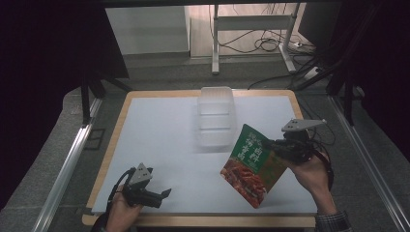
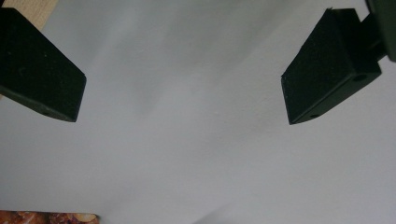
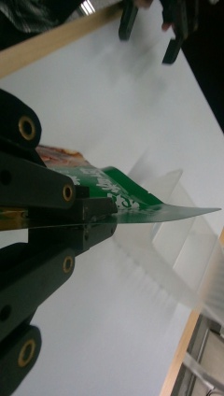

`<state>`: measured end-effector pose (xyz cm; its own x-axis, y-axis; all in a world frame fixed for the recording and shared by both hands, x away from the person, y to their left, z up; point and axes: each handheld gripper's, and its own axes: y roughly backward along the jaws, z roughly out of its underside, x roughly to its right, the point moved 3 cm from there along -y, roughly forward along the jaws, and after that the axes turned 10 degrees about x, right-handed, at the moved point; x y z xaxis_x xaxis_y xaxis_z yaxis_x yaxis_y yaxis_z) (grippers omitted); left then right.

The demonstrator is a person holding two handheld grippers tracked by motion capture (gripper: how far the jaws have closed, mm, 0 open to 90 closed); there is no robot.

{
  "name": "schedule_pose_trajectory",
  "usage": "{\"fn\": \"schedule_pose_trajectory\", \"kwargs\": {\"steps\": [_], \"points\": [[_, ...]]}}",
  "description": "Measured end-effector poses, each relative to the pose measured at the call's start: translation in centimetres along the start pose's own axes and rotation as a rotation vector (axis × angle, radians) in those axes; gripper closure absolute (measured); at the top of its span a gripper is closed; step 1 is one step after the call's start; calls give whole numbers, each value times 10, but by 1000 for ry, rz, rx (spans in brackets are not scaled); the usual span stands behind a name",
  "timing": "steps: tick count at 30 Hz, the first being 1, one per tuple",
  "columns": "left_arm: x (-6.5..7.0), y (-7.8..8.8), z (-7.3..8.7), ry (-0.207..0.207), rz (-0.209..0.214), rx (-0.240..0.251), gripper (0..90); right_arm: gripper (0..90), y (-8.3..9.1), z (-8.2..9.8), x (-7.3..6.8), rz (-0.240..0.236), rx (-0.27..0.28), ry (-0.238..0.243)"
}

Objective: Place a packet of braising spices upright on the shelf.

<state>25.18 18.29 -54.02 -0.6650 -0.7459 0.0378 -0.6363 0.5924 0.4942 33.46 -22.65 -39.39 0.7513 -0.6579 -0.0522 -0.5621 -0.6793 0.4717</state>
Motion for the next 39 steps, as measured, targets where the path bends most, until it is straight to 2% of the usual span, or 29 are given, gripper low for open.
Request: {"fn": "schedule_pose_trajectory", "kwargs": {"steps": [6, 12, 15, 19, 25, 28, 35, 39], "points": [[0, 0, 0, -3, -3, 2, 0, 886, 2, -18, -16, -34, 3, 30], [0, 1, -1, -5, -3, 3, 0, 887, 2, -33, -22, -31, 6, 77], [0, 1, -1, -4, -4, 7, 0, 887, 3, -44, -20, -16, 10, 95], [-1, 2, -1, -1, -6, 11, 0, 887, 5, -51, -18, -16, 20, 97], [-1, 2, -1, 0, -7, 16, 0, 887, 10, -74, -16, -77, 60, 74], [-1, 2, -1, -1, -7, 16, 0, 887, 11, -82, -17, -90, 72, 75], [0, -1, 0, -4, -1, -6, 0, 887, 7, -109, -17, -80, 97, 110], [0, -1, 1, -13, 3, -12, 0, 887, 4, -117, -13, -74, 111, 111]]}}
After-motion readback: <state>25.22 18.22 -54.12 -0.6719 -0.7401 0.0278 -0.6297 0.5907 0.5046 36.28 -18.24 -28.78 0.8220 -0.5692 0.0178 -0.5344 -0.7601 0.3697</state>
